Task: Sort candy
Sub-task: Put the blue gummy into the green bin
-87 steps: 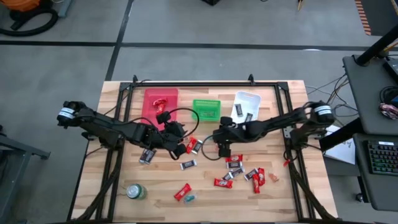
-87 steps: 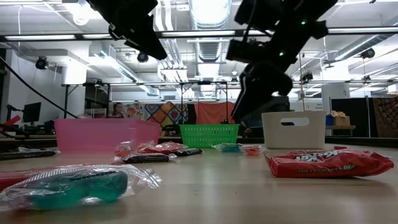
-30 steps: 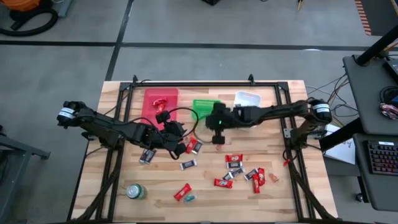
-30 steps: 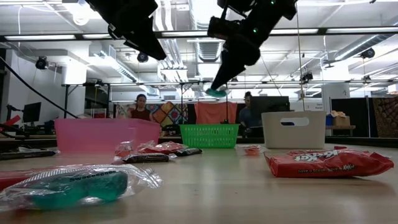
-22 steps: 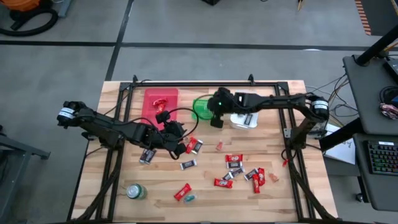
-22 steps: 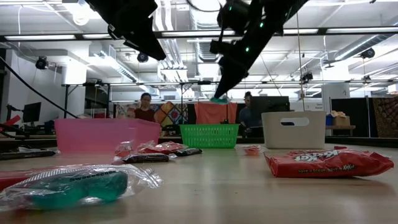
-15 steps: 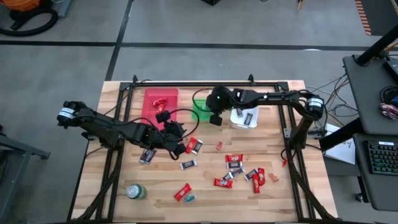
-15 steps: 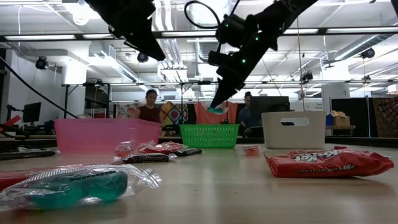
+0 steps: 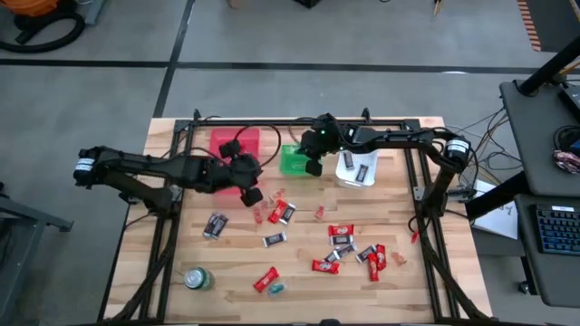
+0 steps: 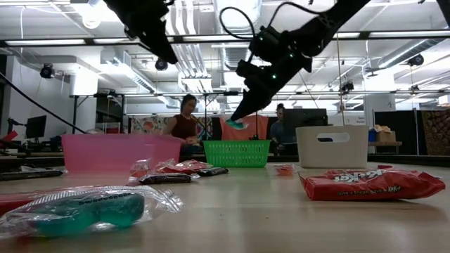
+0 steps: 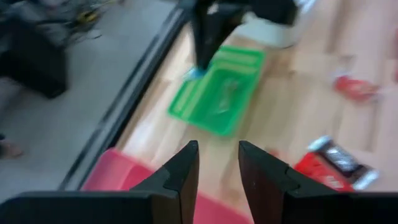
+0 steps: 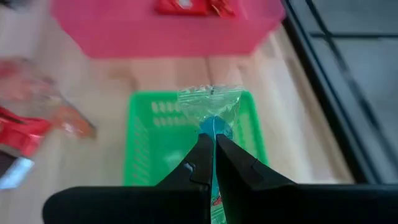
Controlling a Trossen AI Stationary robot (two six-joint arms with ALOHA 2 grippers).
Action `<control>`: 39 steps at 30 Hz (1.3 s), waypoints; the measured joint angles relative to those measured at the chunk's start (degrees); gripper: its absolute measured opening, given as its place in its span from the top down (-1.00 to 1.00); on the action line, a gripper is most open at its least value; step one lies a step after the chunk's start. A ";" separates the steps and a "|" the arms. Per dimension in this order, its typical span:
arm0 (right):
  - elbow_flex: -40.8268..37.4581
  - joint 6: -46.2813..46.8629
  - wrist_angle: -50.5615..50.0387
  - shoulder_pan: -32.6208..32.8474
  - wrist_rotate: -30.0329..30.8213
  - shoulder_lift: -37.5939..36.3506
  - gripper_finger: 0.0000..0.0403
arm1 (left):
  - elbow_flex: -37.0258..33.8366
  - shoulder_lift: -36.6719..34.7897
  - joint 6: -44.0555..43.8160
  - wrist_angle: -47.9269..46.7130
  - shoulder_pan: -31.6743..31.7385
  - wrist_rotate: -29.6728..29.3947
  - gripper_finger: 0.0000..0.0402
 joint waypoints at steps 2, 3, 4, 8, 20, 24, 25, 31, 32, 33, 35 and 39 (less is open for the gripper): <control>-2.24 -0.09 3.31 -0.86 -3.99 0.00 0.96 | -0.34 -0.22 2.85 3.12 0.41 3.11 0.58; -3.33 -0.03 4.32 -1.11 -4.76 -0.02 0.96 | -0.40 -0.22 4.58 4.58 0.49 4.41 0.61; -4.12 0.49 5.13 -1.25 -4.97 -0.02 0.96 | -0.42 -0.21 6.55 5.98 0.54 5.76 0.63; -6.04 1.95 9.25 -1.35 -5.17 -0.04 0.96 | -0.42 0.37 11.63 9.45 2.84 8.80 0.73; -6.85 0.18 12.90 -1.74 -5.13 0.86 0.96 | -2.74 1.07 18.27 16.16 18.58 25.21 0.97; -6.85 2.41 13.49 -1.98 -5.17 1.26 0.93 | -3.53 1.07 18.50 17.18 20.45 26.86 0.98; -6.85 3.18 13.58 -1.98 -5.17 1.27 0.91 | -3.77 1.07 18.50 17.30 20.51 26.88 0.98; -6.83 6.96 13.53 -1.98 -4.79 1.29 0.63 | -4.37 1.07 17.64 17.39 20.46 27.03 0.98; -6.83 7.51 13.53 -1.98 -4.72 1.29 0.58 | -4.55 1.07 16.83 17.31 20.47 27.01 0.98; -6.84 7.94 13.51 -1.98 -4.67 1.29 0.53 | -4.63 1.07 16.10 17.25 20.47 27.01 0.98; -6.84 9.15 13.48 -1.98 -4.65 1.11 0.46 | -4.64 1.07 14.64 17.25 20.44 27.06 0.98; -6.81 12.33 11.52 -1.98 -4.69 -1.69 0.34 | -4.10 1.07 12.86 13.29 19.89 31.02 0.93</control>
